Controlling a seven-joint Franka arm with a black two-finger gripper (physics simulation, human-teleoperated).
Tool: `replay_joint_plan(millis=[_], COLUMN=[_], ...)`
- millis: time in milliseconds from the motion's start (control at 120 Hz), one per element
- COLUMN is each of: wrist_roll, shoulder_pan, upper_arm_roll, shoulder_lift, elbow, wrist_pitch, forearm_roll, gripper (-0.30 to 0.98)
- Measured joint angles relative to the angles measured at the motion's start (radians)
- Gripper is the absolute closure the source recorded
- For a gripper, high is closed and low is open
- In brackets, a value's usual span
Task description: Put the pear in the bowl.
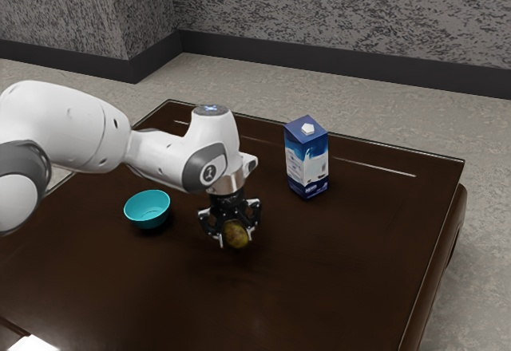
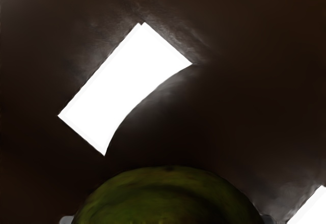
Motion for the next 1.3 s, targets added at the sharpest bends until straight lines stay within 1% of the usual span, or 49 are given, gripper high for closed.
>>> replay_joint_plan(millis=[108, 158, 208, 258, 367, 467, 533, 692, 842, 908, 992, 1042, 1075, 1150, 1208, 1300], wrist_roll=[-0.011, -0.017, -0.022, -0.025, -0.027, -0.027, -0.024, -0.015, -0.007, -0.002, 0.021, 0.050, 0.083, 0.178, 0.255, 0.363], shoulder_pan=[0.005, 0.037, 0.083, 0.151, 0.300, 0.395, 0.428, 0.434, 0.429, 0.420, 0.412, 0.392, 0.385, 0.382, 0.379, 0.353], upper_arm_roll=[0.009, 0.011, 0.011, 0.011, 0.012, 0.012, 0.012, 0.008, 0.003, 0.002, -0.023, -0.036, -0.040, -0.043, -0.044, -0.064], shoulder_lift=[-0.040, -0.075, -0.108, -0.133, -0.143, -0.125, -0.099, -0.050, -0.045, -0.078, -0.166, -0.235, -0.265, -0.299, -0.330, -0.346], elbow=[-0.004, -0.005, -0.004, -0.003, 0.004, 0.016, 0.033, 0.065, 0.063, 0.063, 0.064, 0.070, 0.109, 0.235, 0.301, 0.389], wrist_pitch=[-0.012, -0.029, -0.046, -0.065, -0.092, -0.104, -0.108, -0.112, -0.115, -0.118, -0.134, -0.173, -0.219, -0.344, -0.430, -0.543], forearm_roll=[0.008, 0.020, 0.035, 0.047, 0.060, 0.064, 0.064, 0.060, 0.053, 0.053, 0.053, 0.050, 0.039, 0.011, -0.002, -0.012], gripper=[0.40, 0.41, 0.42, 0.43, 0.41, 0.39, 0.36, 0.28, 0.15, 0.12, 0.09, 0.08, 0.07, 0.06, 0.05, 0.04])
